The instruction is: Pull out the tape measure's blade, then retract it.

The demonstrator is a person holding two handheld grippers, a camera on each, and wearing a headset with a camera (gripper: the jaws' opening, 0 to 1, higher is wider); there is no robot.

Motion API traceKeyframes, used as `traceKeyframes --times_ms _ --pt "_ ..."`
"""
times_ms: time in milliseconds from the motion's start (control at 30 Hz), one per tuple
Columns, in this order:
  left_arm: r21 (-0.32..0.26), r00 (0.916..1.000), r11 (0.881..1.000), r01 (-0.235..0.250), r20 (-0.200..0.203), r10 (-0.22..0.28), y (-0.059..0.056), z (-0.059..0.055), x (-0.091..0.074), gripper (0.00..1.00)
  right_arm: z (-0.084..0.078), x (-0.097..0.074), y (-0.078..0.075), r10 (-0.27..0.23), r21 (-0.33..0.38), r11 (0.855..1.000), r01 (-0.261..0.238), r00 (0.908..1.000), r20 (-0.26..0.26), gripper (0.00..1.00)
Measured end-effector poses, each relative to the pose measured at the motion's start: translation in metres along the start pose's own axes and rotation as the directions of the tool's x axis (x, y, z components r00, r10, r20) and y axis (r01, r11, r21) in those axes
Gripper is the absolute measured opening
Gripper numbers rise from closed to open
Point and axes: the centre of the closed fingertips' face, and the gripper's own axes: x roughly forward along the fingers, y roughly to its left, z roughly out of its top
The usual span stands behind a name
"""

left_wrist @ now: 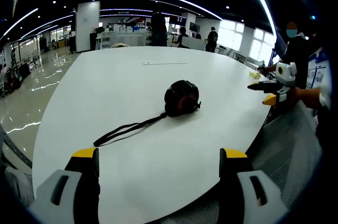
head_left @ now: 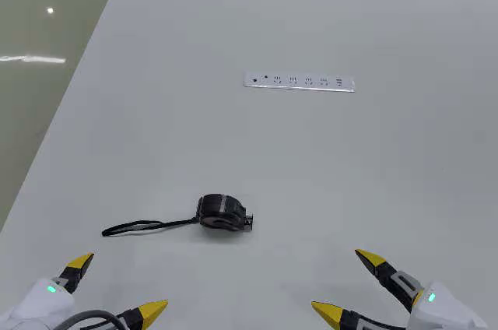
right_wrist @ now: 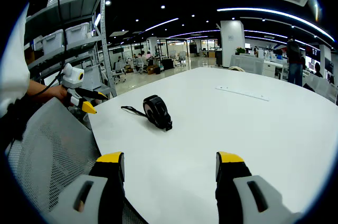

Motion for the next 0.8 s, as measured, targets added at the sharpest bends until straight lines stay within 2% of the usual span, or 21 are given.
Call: traceKeyframes --times_ms 800 --pt "0.0 1.0 1.0 0.001 -0.005 -0.001 -0.0001 -0.0009 0.0004 0.93 -0.0009 0.0002 0.0005 0.004 0.003 1.0 -0.004 1.0 -0.006 0.7"
